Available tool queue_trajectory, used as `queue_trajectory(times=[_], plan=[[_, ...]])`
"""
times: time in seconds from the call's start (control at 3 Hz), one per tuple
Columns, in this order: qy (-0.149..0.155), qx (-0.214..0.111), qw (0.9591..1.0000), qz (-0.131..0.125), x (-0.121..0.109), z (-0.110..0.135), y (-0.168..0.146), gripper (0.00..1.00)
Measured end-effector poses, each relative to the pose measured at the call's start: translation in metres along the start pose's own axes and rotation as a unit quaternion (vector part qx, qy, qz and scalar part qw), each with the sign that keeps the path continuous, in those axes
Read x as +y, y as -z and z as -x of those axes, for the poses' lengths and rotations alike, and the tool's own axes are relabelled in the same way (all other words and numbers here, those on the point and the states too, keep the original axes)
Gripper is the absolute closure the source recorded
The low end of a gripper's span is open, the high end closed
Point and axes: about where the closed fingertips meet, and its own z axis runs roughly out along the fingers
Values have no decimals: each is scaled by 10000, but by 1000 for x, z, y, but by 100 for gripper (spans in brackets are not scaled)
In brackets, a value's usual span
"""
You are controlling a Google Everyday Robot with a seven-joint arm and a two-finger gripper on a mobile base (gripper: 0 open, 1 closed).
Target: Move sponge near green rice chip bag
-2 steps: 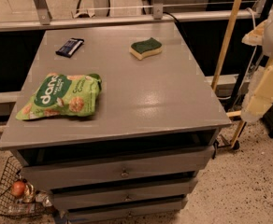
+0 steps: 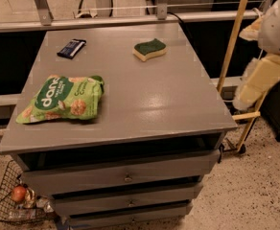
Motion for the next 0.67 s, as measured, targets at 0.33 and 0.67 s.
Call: queue_trajectory(times=[0.33,0.67], plan=[[-193,-962,9950,-170,-71,25,-45,0],[-413,-1414,9889,-215,-110,41,-78,0]])
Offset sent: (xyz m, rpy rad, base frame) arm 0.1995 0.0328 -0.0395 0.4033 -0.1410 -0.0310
